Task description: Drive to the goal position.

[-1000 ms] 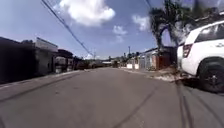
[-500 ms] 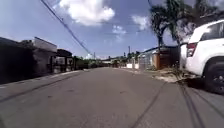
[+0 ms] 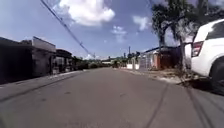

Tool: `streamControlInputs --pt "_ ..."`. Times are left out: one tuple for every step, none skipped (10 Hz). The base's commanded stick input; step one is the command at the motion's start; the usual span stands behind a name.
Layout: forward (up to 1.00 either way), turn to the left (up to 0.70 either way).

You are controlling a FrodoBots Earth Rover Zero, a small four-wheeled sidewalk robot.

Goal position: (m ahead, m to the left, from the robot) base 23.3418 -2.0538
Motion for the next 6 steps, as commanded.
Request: streamControlInputs --pt "0.45 0.00" --pt "0.45 0.00" --pt "0.45 0.00" --pt "0.45 0.00" --pt "0.45 0.00" --pt "0.45 0.00"
